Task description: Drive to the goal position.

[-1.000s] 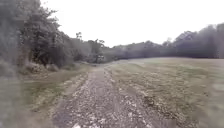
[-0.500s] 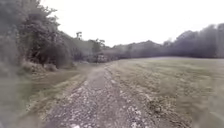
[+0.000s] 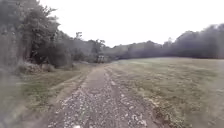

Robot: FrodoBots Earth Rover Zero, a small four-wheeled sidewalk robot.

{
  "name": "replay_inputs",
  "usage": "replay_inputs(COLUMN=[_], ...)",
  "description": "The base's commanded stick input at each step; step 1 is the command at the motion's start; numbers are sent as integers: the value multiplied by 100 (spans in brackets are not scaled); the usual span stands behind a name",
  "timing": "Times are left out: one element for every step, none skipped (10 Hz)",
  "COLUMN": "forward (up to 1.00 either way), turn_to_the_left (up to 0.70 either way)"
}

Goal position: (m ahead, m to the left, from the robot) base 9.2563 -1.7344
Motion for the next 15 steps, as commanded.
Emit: replay_inputs(forward=[45, 45, 45, 45, 45, 45, 45, 45, 45, 45, 45, 45, 45, 45, 45], turn_to_the_left=[27, 27, 27, 14, 0, 0, 0, 0, 0, 0, 0, 0, 0, 0, 0])
